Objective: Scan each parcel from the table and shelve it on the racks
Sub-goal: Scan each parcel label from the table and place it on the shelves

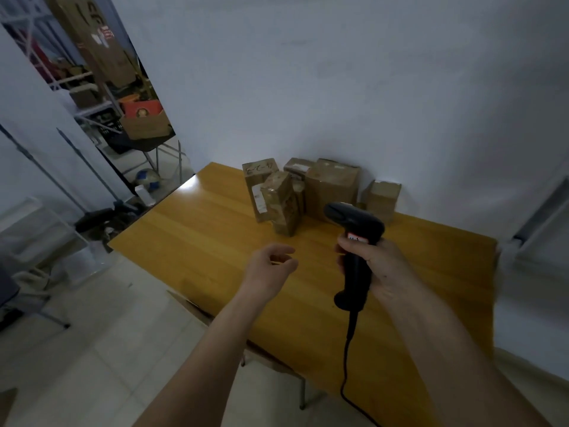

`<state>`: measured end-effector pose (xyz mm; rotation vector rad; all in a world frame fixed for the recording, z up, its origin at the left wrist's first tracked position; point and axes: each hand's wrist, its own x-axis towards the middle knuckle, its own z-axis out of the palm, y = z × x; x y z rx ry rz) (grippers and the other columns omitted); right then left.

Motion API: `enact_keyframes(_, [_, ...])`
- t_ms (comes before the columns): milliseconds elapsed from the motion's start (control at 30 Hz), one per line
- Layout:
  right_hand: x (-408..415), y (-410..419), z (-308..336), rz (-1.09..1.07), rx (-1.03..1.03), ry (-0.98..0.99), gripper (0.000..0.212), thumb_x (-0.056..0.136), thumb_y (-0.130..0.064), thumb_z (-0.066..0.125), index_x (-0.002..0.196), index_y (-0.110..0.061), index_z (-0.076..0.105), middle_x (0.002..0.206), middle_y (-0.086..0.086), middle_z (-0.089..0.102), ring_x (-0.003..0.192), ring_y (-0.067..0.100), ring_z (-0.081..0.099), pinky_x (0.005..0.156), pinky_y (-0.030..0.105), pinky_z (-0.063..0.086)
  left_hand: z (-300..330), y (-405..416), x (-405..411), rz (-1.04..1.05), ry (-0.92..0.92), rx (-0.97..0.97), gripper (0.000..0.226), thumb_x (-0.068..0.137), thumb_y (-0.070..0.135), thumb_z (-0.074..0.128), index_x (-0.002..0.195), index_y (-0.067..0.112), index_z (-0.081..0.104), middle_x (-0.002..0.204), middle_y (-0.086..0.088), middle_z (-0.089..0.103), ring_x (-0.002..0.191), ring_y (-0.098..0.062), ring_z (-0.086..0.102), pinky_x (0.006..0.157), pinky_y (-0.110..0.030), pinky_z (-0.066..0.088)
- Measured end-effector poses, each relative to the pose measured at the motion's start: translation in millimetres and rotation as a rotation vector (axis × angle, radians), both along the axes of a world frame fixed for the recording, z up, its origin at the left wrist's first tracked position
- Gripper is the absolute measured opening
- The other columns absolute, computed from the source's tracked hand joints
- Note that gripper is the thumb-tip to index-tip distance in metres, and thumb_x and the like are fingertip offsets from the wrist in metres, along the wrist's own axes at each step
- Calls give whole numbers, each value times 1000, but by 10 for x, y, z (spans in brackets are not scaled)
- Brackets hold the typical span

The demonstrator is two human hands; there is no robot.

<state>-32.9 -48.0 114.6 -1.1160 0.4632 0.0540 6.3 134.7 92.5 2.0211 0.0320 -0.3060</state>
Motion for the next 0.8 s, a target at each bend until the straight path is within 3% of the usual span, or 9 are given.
enact_keyframes(133, [282, 128, -49, 61, 5, 44, 5, 83, -5, 71, 84, -4, 67, 71, 8, 69, 63, 21, 64, 64, 33, 53, -108, 113, 344, 51, 37, 41, 25, 92, 23, 66, 116, 22, 60, 107, 0, 59, 97, -19, 59, 82, -35, 53])
enact_keyframes(367, [543, 90, -143, 98, 17, 105, 15, 78, -9, 75, 92, -3, 70, 79, 10, 73, 68, 21, 70, 65, 34, 56, -302, 32, 1170, 82, 71, 237, 70, 83, 27, 76, 141, 19, 38, 138, -8, 40, 120, -26, 47, 80, -34, 48])
enact_keyframes(600, [918, 207, -127, 2, 31, 113, 22, 79, -9, 75, 99, -4, 68, 82, 10, 74, 69, 20, 70, 62, 32, 56, -386, 27, 2053, 30, 18, 364, 92, 73, 26, 81, 148, 15, 27, 140, -15, 35, 131, -33, 33, 104, -43, 38])
enact_keyframes(800, [1246, 443, -131, -80, 50, 127, 40, 69, -13, 79, 107, -6, 68, 88, 10, 75, 74, 21, 72, 62, 28, 55, -439, 75, 2693, 35, 27, 373, 98, 67, 28, 86, 144, 9, 28, 141, -17, 35, 130, -34, 36, 104, -45, 39])
